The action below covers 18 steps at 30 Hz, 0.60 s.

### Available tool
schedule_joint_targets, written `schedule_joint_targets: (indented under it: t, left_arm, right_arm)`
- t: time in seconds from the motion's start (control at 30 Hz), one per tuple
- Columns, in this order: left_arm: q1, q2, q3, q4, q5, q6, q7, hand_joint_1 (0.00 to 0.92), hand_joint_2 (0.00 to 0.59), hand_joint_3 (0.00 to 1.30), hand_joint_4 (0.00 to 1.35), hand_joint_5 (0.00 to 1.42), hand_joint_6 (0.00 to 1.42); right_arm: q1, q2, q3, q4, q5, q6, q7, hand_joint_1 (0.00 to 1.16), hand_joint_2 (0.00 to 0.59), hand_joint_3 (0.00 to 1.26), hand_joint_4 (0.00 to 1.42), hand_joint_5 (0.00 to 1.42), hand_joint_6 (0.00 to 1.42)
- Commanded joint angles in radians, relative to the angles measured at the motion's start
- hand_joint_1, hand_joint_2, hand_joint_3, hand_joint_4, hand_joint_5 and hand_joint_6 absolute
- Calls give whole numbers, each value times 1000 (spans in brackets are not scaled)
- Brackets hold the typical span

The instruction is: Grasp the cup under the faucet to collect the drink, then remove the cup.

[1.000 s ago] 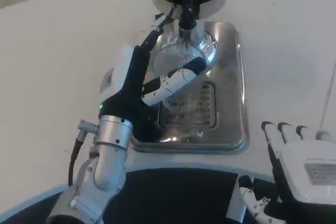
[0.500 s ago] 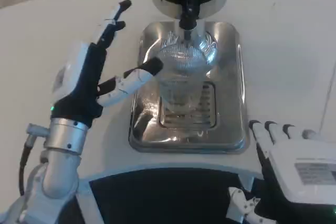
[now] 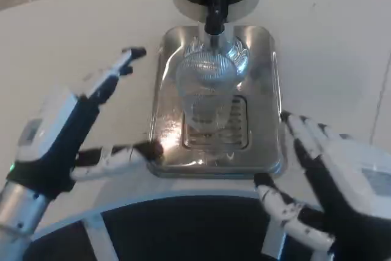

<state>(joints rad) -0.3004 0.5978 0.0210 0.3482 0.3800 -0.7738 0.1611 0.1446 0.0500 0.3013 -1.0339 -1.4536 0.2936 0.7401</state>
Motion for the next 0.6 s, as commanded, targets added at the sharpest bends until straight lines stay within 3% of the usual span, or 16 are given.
schedule_joint_targets:
  t: [0.03,0.17,0.23,0.43,0.6]
  left_arm:
    - [64,55,23,5,8,-46,-30,120,51,156,78,197,183]
    - [123,96,39,7,18,-81,-44,110,55,159,88,196,195]
    - [143,105,42,3,24,-91,-50,109,55,159,90,196,197]
    - [201,110,53,-41,28,-89,-69,108,55,159,96,196,200]
    - [254,100,61,-123,27,-69,-92,107,55,159,98,196,201]
  right_arm:
    - [-52,101,-138,-13,159,-71,-5,135,459,0,0,0,0]
    - [-99,123,-270,-13,313,-90,-2,136,460,0,0,0,0]
    - [-116,132,-313,-13,373,-77,9,137,461,0,0,0,0]
    - [-150,121,-385,-13,494,-12,23,137,461,0,0,0,0]
    - [-192,69,-451,-13,601,81,41,137,462,0,0,0,0]
